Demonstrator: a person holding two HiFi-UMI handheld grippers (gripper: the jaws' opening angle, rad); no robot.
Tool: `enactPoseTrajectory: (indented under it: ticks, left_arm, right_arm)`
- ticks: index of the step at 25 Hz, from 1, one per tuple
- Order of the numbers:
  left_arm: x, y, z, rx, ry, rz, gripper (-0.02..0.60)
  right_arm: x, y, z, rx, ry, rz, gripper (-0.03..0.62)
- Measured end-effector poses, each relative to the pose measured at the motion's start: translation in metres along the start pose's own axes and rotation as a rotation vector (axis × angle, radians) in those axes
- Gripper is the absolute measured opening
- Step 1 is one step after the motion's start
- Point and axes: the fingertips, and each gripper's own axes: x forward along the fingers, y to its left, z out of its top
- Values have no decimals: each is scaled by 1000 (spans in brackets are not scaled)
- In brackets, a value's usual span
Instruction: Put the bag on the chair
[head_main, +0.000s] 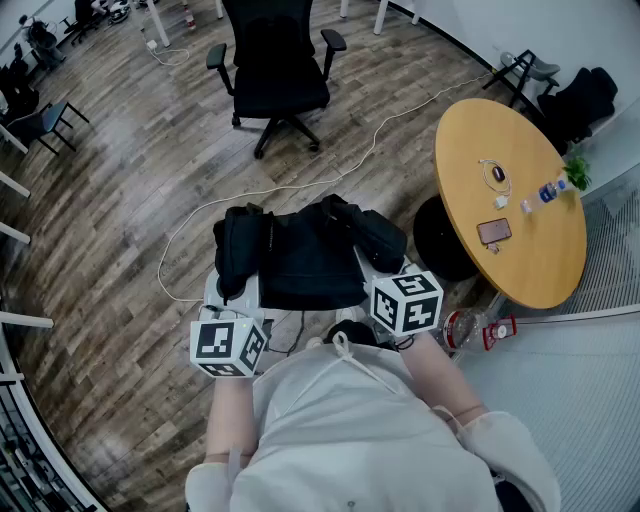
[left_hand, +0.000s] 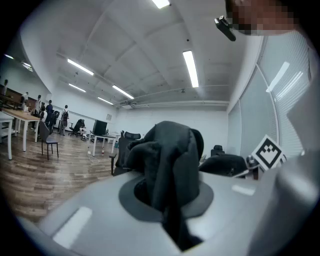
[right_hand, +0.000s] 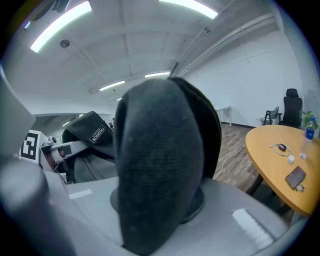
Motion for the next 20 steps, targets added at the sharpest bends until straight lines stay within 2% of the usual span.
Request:
enactPoseTrajectory:
  ticks: [15,20]
  left_arm:
    - [3,1,-6,-11,-8,-4,25]
    - [28,9,-8,-18,11,15,25]
  right_arm:
    - [6,-5,-5,29,-2,-1,23]
    - [29,-19,4,37,17,11,23]
